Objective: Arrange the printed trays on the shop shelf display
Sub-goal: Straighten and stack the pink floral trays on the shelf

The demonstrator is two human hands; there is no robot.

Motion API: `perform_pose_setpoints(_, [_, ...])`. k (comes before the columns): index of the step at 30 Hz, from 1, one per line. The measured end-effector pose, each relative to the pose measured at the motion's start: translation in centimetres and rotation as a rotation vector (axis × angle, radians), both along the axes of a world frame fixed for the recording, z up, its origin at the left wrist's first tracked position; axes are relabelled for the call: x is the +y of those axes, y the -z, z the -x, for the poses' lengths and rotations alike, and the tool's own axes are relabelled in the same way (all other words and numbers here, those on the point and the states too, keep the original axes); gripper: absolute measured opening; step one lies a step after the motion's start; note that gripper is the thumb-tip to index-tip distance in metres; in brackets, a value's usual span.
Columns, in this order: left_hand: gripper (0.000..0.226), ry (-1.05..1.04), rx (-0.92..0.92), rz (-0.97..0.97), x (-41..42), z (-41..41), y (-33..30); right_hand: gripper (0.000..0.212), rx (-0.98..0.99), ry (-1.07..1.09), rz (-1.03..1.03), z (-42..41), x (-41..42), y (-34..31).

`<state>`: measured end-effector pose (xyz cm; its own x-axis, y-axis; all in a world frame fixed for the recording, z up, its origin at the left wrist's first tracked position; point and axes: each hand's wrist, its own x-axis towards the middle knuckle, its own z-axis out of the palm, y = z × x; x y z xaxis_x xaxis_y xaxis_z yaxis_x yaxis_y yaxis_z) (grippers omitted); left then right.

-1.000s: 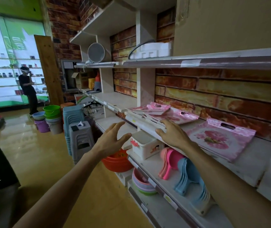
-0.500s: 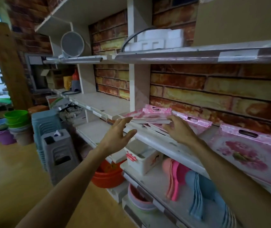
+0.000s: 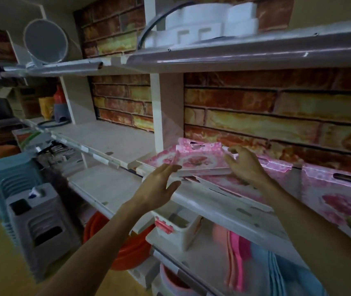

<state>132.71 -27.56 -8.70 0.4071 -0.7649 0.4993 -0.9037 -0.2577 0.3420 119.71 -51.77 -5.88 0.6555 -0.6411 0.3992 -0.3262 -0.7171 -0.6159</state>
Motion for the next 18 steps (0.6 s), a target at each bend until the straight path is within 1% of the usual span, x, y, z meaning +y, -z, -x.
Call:
perform_pose_setpoints(3, [0.046, 0.037, -0.038, -0.038, -2.7, -3.1, 0.4, 0.04, 0.001, 0.02, -0.053, -2.7, -2.1, 0.4])
perform_pose_setpoints(8, [0.048, 0.15, -0.19, -0.149, -7.0, -7.9, 1.2, 0.036, 0.05, 0.117, -0.159, -6.2, -6.3, 0.7])
perform_pose_setpoints(11, [0.043, 0.204, -0.258, -0.21, -8.8, -9.5, 1.7, 0.03, 0.141, 0.219, -0.206, -7.4, -8.3, 0.9])
perform_pose_setpoints(14, [0.033, 0.239, -0.267, -0.248, -10.0, -10.9, 2.3, 0.026, 0.299, 0.251, -0.192, -8.3, -9.5, 1.0])
perform_pose_setpoints(16, [0.029, 0.271, -0.276, -0.254, -10.4, -11.5, 2.4, 0.029, 0.346, 0.252, -0.249, -8.7, -10.1, 1.0])
perform_pose_setpoints(18, [0.028, 0.302, -0.317, -0.236, -10.6, -11.9, 2.4, 0.034, 0.34, 0.253, -0.305, -9.3, -10.7, 1.0])
